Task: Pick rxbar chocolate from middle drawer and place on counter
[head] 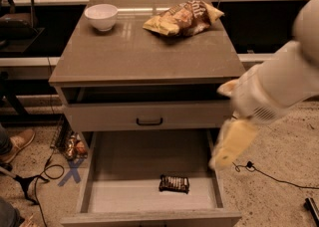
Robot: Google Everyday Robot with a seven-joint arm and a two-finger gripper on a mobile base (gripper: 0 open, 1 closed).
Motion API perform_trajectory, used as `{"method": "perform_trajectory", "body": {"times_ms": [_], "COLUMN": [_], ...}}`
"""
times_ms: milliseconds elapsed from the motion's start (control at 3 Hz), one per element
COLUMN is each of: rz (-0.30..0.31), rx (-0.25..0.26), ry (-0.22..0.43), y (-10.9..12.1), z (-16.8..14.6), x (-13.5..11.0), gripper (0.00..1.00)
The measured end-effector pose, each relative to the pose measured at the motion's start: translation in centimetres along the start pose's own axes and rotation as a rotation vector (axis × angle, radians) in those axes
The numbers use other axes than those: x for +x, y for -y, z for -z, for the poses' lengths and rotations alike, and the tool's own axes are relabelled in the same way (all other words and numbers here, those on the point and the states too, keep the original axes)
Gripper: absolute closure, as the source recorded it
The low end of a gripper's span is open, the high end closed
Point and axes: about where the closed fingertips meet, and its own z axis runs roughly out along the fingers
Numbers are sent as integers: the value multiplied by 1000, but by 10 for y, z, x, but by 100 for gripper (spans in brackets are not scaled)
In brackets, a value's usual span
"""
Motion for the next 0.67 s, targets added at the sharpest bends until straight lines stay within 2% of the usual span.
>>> {"method": "perform_trajectory", "body": {"times_ms": [333,667], "rz": [-24,-24], "rx": [-42,-39], "ry": [74,75], "y": [-36,-35], "z": [-95,-94], "x": [-20,-20], "gripper": [0,0]}}
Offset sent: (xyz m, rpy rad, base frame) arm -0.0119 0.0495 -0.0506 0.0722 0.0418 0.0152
